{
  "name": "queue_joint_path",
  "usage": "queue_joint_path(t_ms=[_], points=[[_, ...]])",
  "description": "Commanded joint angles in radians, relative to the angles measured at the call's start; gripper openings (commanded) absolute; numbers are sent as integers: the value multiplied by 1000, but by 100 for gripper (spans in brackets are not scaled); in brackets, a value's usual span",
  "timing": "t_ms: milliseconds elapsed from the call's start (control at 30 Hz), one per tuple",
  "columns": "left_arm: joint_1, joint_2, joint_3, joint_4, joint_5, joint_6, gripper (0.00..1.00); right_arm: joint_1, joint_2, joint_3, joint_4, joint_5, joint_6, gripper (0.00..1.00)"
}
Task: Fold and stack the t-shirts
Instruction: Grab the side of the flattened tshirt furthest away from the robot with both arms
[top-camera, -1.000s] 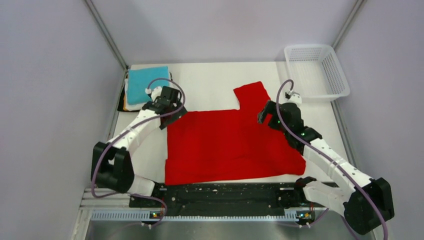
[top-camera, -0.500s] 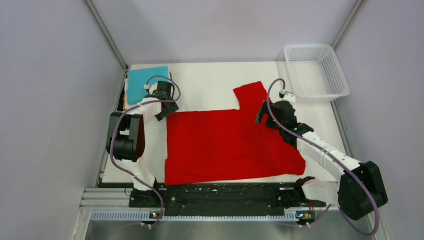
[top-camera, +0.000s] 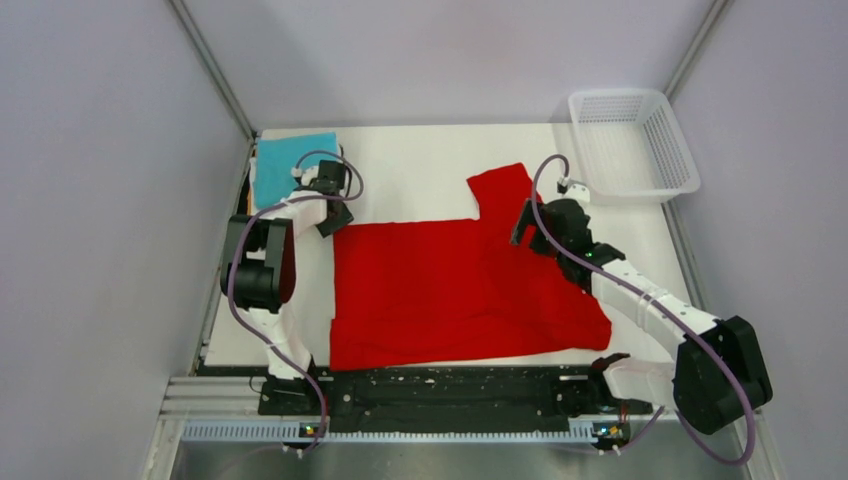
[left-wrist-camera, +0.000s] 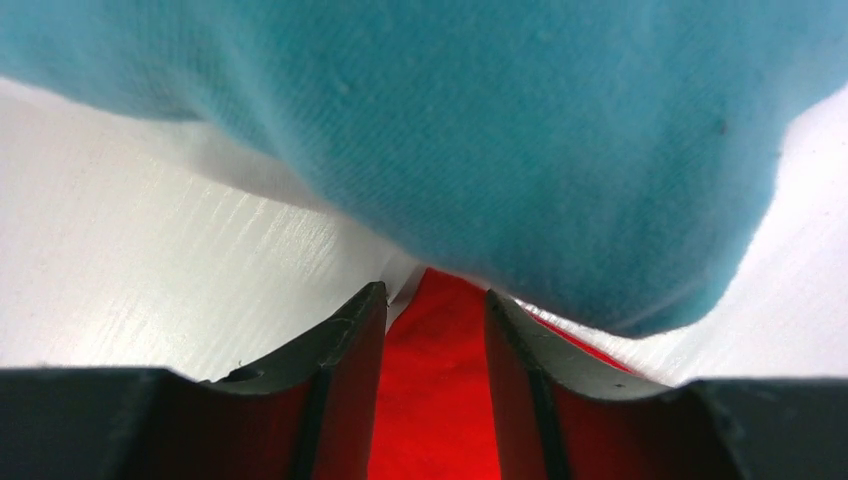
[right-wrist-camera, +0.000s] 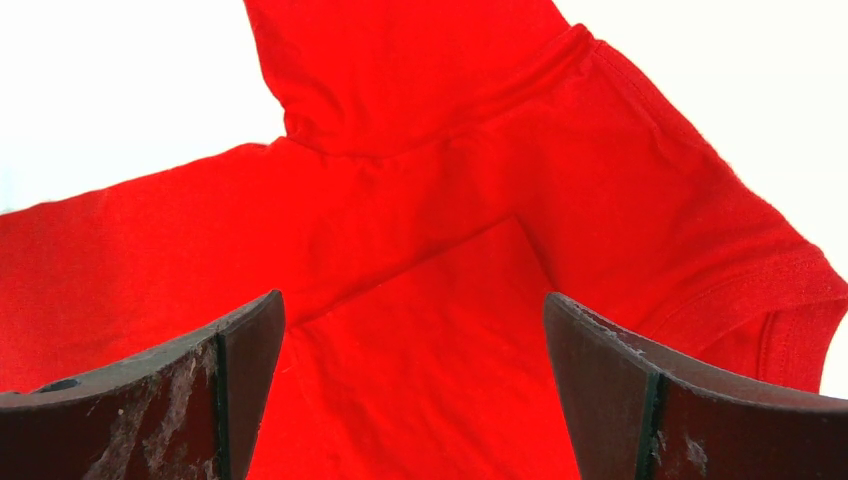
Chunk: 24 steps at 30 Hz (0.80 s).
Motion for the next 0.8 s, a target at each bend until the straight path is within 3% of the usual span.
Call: queue_joint_path(t_ms=[0,200,300,367,500,767], points=[[-1,-19,-18,-14,38,-19,45,-6,-3,45,27,23,-16,99],[-22,-68,-64,-38,64,-24,45,-16,34,65,31,35,-22,99],[-27,-60,-63,-58,49,-30,38,-19,76,87,44,39,-25,99],[-27,-44,-54,-77,42,-36,29,-23,111,110,56,40,-31,99],[-27,-24,-15,-111,18,-39,0,-30,223,195,86,42,-64,99],[-26,-14,90,-139,-13,-11,0,-35,651,632,65,107,-226,96]])
